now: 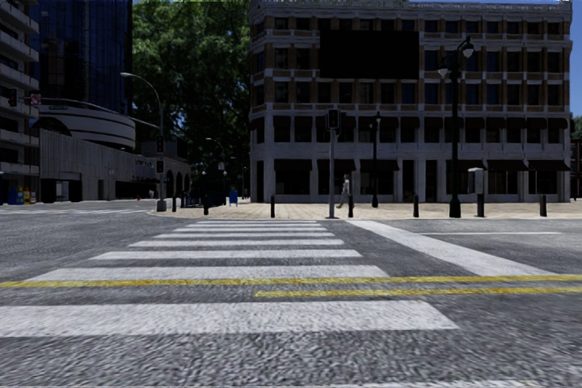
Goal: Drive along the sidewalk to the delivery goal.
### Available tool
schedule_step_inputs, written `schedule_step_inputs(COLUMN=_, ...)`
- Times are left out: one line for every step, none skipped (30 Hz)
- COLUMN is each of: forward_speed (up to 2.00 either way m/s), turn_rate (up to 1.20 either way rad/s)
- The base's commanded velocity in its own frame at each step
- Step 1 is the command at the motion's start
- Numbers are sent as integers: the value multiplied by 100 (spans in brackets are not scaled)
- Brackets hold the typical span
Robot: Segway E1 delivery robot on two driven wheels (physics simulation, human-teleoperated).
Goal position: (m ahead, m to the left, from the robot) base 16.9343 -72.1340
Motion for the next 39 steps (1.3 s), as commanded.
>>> schedule_step_inputs(forward_speed=200, turn_rate=0)
schedule_step_inputs(forward_speed=200, turn_rate=0)
schedule_step_inputs(forward_speed=200, turn_rate=0)
schedule_step_inputs(forward_speed=200, turn_rate=0)
schedule_step_inputs(forward_speed=200, turn_rate=0)
schedule_step_inputs(forward_speed=200, turn_rate=9)
schedule_step_inputs(forward_speed=200, turn_rate=34)
schedule_step_inputs(forward_speed=200, turn_rate=34)
schedule_step_inputs(forward_speed=200, turn_rate=40)
schedule_step_inputs(forward_speed=200, turn_rate=41)
schedule_step_inputs(forward_speed=200, turn_rate=27)
schedule_step_inputs(forward_speed=200, turn_rate=27)
schedule_step_inputs(forward_speed=200, turn_rate=15)
schedule_step_inputs(forward_speed=200, turn_rate=11)
schedule_step_inputs(forward_speed=200, turn_rate=6)
schedule_step_inputs(forward_speed=200, turn_rate=6)
schedule_step_inputs(forward_speed=200, turn_rate=3)
schedule_step_inputs(forward_speed=200, turn_rate=3)
schedule_step_inputs(forward_speed=200, turn_rate=0)
schedule_step_inputs(forward_speed=200, turn_rate=0)
schedule_step_inputs(forward_speed=200, turn_rate=0)
schedule_step_inputs(forward_speed=200, turn_rate=0)
schedule_step_inputs(forward_speed=200, turn_rate=0)
schedule_step_inputs(forward_speed=200, turn_rate=0)
schedule_step_inputs(forward_speed=200, turn_rate=0)
schedule_step_inputs(forward_speed=200, turn_rate=0)
schedule_step_inputs(forward_speed=200, turn_rate=0)
schedule_step_inputs(forward_speed=200, turn_rate=0)
schedule_step_inputs(forward_speed=200, turn_rate=0)
schedule_step_inputs(forward_speed=200, turn_rate=0)
schedule_step_inputs(forward_speed=200, turn_rate=0)
schedule_step_inputs(forward_speed=200, turn_rate=0)
schedule_step_inputs(forward_speed=200, turn_rate=0)
schedule_step_inputs(forward_speed=200, turn_rate=0)
schedule_step_inputs(forward_speed=200, turn_rate=0)
schedule_step_inputs(forward_speed=200, turn_rate=0)
schedule_step_inputs(forward_speed=200, turn_rate=0)
schedule_step_inputs(forward_speed=200, turn_rate=0)
schedule_step_inputs(forward_speed=200, turn_rate=0)
